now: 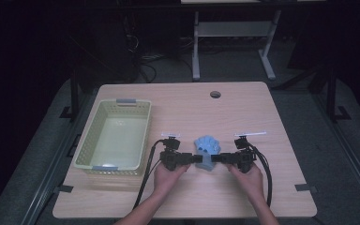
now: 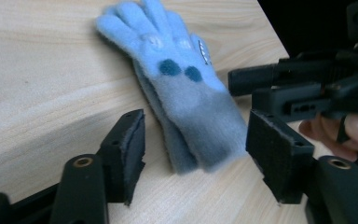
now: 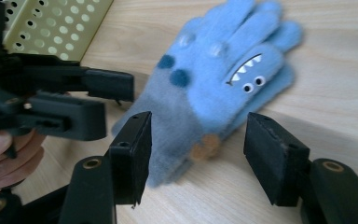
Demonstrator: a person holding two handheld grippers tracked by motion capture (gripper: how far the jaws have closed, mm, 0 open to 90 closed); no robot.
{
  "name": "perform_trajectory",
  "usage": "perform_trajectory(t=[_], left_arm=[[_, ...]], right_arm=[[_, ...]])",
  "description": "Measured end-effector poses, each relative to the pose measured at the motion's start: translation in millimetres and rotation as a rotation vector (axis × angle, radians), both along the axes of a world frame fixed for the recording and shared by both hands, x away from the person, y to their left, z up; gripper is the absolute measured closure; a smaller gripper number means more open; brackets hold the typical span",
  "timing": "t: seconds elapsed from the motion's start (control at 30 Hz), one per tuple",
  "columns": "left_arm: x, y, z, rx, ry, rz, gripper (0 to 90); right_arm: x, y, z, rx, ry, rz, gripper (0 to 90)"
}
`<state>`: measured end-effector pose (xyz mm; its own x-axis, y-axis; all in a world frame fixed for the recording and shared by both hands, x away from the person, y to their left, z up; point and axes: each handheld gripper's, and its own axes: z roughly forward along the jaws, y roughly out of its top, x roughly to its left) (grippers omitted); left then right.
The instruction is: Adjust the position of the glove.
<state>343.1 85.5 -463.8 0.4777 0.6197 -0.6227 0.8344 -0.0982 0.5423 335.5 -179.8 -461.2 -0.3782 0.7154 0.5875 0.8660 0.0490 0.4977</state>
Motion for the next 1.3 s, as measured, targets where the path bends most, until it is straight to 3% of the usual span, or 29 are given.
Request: perform_trajectory(t=[0.07, 0.17, 0.4, 0.57, 0.9, 1.3], left_arm=[[2.6, 1.2, -1.6, -0.02, 0.028, 0.004, 40.5], [3.2, -0.7, -3.6, -0.005, 0.034, -0.001, 42.3], [3.5, -3.8, -6.2, -0.019, 0.046, -0.011, 47.3], [4.8, -4.4, -8.8, -0.026, 0.064, -0.007, 49.6], [5.5, -6.3, -12.2, -0.016, 0.076, -0.022, 54.4], [5.9, -7.2, -14.8, -0.017, 0.072, -0.048, 60.3]], right_arm=[[0.3, 2.6, -3.0, -0.002, 0.018, -0.006, 41.7], [-0.5, 2.8, -4.8, 0.013, 0.024, -0.017, 41.9], [-4.3, -1.1, -5.7, 0.065, 0.03, -0.049, 44.8], [-4.7, -1.4, -9.1, 0.066, 0.055, -0.054, 46.7], [-5.5, 1.3, -13.6, 0.079, 0.073, -0.055, 51.9], [-6.3, 6.0, -16.8, 0.089, 0.064, -0.069, 57.9]])
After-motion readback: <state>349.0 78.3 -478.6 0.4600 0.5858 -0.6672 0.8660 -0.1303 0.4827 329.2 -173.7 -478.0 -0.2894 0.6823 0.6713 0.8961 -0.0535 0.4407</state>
